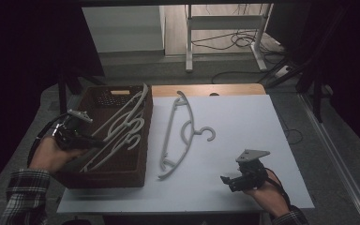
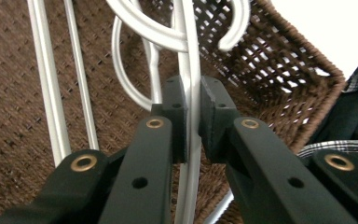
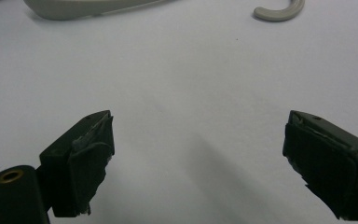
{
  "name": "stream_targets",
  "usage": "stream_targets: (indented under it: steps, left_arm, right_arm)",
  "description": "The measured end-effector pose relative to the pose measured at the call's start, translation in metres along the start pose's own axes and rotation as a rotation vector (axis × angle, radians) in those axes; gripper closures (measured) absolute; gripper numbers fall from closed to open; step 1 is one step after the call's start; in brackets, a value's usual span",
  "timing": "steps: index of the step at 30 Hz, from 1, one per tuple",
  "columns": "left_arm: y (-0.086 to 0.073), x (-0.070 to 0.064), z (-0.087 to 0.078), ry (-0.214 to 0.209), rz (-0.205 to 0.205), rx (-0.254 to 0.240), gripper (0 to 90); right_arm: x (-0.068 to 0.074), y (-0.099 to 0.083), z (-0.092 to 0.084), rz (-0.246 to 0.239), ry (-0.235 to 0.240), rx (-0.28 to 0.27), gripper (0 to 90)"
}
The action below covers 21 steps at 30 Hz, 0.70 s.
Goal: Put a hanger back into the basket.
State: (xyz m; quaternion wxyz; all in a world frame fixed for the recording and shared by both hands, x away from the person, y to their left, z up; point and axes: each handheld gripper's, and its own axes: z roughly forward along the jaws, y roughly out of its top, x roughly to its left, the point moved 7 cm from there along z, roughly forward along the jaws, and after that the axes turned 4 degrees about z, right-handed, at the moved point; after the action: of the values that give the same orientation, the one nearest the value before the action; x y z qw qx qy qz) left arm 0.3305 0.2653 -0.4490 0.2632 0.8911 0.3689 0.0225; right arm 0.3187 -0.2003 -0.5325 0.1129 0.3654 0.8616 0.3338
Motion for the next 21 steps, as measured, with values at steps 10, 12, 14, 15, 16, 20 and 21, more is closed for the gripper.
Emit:
stream_targets:
  steps: [10,12,14,15,16,20,21]
  left_arm:
    - [-0.018,0.014,0.023,-0.038,-0.023,0.047,82.4]
    - [-0.02,0.015,0.028,-0.039,-0.027,0.057,82.2]
    - [-0.021,0.017,0.033,-0.013,-0.037,0.069,81.1]
    - [-0.02,0.018,0.035,0.007,-0.036,0.063,78.6]
    - [-0.019,0.018,0.034,-0.001,-0.045,0.042,72.5]
    - [-0.014,0.017,0.027,0.001,-0.053,-0.001,62.8]
    - [-0.013,0.016,0.026,0.004,-0.054,-0.008,60.8]
  right_arm:
    - [0.0,0.0,0.001,-0.003,0.001,-0.001,9.4]
    - [0.0,0.0,0.001,-0.005,0.001,0.0,9.3]
    - [0.0,0.0,0.001,-0.008,0.0,0.002,9.3]
    - [0.0,0.0,0.001,-0.008,0.0,0.001,9.4]
    - [0.0,0.0,0.001,-0.005,0.002,0.0,9.3]
    - [0.0,0.0,0.001,-0.004,0.0,0.0,9.4]
    - [0.0,0.0,0.001,-0.005,0.0,0.0,9.3]
